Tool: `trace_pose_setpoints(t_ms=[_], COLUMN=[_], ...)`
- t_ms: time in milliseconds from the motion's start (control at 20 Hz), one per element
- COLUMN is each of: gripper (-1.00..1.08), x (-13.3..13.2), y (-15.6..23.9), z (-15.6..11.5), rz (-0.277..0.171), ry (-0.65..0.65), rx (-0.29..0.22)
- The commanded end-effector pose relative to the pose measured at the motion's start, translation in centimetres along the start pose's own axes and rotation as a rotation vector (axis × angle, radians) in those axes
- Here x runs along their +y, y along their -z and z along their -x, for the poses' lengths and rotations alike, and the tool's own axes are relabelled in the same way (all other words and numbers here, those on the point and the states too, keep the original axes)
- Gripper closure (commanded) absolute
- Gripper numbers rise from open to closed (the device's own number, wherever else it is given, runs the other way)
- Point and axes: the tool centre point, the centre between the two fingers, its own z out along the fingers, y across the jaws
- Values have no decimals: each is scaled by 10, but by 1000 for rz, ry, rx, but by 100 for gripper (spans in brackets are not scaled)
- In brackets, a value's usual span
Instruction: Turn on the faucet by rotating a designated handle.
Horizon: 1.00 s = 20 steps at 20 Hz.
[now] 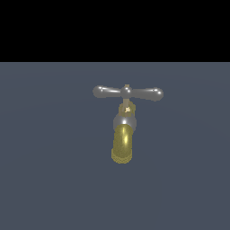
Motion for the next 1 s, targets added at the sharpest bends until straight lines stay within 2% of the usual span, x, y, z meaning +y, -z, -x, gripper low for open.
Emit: trace_pose_setpoints(t_ms=[0,500,950], gripper=[108,108,108], x=[0,9,31], y=[0,-12,-43], z=[0,-1,-6], rz=[0,1,4], ry=[0,57,208], rx=[0,0,1])
